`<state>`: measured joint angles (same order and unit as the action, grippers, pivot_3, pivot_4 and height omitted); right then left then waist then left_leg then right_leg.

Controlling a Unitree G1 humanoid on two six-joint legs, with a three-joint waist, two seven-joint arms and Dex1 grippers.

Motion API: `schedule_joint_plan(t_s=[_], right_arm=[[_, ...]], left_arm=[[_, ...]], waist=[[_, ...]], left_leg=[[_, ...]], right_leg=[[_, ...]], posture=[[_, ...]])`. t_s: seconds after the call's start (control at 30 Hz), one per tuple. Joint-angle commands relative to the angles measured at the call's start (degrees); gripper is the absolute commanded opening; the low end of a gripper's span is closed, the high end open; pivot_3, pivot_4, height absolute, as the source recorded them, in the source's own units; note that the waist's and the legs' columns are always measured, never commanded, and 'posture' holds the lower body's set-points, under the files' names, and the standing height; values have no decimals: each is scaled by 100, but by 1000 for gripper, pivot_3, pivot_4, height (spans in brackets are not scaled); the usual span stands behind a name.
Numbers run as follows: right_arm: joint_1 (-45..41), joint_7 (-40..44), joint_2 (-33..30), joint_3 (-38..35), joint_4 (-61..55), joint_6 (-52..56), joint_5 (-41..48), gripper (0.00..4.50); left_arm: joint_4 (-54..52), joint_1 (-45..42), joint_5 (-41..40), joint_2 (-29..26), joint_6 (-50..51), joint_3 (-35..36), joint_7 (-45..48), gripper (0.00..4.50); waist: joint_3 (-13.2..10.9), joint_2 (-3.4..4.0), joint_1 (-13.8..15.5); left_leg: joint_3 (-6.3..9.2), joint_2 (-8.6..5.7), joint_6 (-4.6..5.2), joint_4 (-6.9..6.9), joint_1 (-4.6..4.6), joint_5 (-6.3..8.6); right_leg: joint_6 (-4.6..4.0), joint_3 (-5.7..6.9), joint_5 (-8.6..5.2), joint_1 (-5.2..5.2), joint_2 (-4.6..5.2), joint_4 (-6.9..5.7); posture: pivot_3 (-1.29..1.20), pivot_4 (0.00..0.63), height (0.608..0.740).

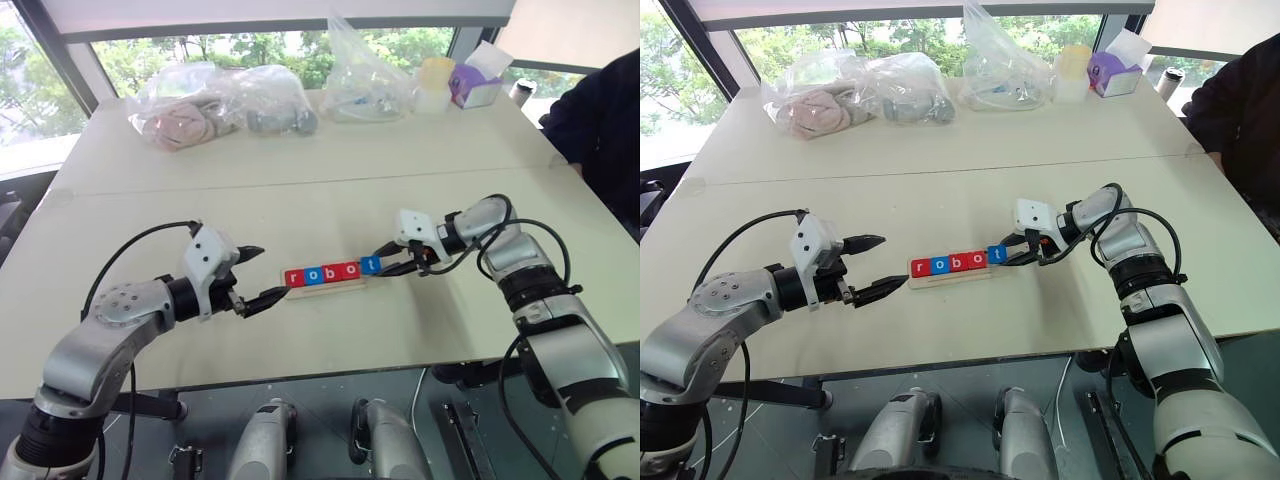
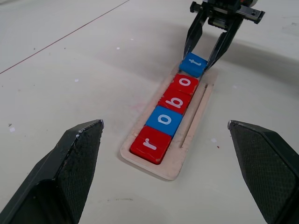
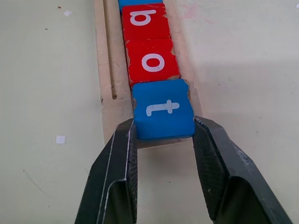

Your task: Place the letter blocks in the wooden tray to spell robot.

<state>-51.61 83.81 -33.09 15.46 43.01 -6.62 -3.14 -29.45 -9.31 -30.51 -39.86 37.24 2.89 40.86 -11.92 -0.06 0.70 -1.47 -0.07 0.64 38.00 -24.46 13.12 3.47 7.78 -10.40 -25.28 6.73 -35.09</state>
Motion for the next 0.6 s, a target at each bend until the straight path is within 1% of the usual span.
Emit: schedule_joint_plan(t_s=[0.03, 0.1, 0.13, 0.27, 0.4, 0.53, 0.6], right_arm=[[-129, 28, 5, -31, -23, -60, 30, 3151], [-138, 22, 24, -35, -34, -59, 34, 4123], [-137, 25, 28, -34, -61, -52, 37, 4470], [-199, -13, 42, -196, -257, 160, 216, 4470], [-342, -232, 10, -417, -329, 413, 383, 4470], [-328, -577, -251, -520, -275, 167, 232, 4470], [-293, -882, -314, -545, -230, 122, 160, 4470]], left_arm=[[-150, -54, 15, -12, -66, 56, -19, 4500], [-149, -54, 13, -12, -66, 58, -19, 4500], [-148, -55, 14, -14, -66, 58, -17, 4500], [-164, -38, 16, -12, -70, 55, -19, 4500], [-188, -18, 3, -5, -65, 66, -28, 4500], [-169, -23, 9, 5, -84, 52, -21, 4500], [-149, -36, 10, 11, -93, 44, -12, 4500]], waist=[[0, 0, -1], [0, 0, -2], [0, 0, -2], [0, 0, -2], [0, 0, -1], [0, 0, 8], [0, 0, 4]], left_leg=[[0, 0, 0, 0, 0, 0], [0, 0, 0, 0, 0, 0], [0, 0, 0, 0, 0, 0], [0, 0, 0, 0, 0, 0], [0, 0, 0, 0, 0, 0], [0, 0, 0, 0, 0, 0], [0, -2, 0, 0, -1, 0]], right_leg=[[0, 0, 0, 0, 0, 0], [0, 0, 0, 0, 0, 0], [0, 0, 0, 0, 0, 0], [0, 0, 0, 0, 0, 0], [0, 0, 0, 0, 0, 0], [0, 0, 0, 0, 0, 0], [0, 0, -1, 0, 2, 0]], posture=[[0, 150, 725], [0, 150, 725], [0, 150, 725], [0, 150, 725], [0, 150, 725], [0, 150, 725], [0, 150, 725]])
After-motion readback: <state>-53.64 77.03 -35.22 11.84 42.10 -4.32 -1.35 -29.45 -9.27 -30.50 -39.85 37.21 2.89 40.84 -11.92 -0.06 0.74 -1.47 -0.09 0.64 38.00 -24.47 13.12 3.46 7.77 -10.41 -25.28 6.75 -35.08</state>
